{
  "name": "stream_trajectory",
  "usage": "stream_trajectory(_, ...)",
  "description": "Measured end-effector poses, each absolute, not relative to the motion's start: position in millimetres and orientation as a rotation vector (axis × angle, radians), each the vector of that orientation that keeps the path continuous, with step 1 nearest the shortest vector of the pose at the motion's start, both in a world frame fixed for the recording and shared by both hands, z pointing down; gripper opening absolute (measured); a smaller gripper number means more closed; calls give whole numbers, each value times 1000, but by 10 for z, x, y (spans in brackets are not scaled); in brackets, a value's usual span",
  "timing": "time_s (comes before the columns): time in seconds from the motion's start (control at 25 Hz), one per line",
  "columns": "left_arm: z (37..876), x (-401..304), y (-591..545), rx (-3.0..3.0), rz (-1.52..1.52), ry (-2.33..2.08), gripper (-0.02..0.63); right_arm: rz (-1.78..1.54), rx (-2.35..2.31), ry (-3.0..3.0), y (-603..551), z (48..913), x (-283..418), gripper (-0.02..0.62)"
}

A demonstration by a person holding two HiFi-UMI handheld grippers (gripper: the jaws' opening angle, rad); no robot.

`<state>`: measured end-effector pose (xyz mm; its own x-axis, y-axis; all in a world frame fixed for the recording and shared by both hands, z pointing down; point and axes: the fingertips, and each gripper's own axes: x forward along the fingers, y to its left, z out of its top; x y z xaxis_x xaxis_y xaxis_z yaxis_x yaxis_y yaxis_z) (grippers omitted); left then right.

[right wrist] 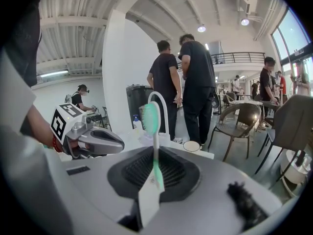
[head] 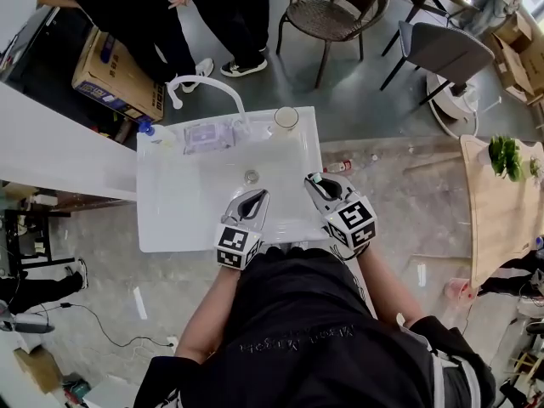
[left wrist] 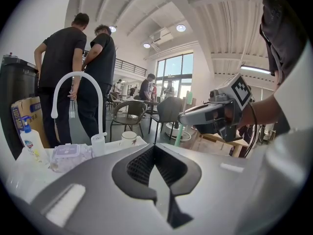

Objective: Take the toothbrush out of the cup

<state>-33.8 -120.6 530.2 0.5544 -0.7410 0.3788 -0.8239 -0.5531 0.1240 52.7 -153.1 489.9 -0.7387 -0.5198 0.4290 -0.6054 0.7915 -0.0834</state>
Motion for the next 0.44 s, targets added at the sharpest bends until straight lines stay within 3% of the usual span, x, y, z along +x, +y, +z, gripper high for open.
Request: stream_trajectory(0.44,5331,-352,-1205,2497,422,-1305,6,308,804,-2600,-1486,4933,474,40)
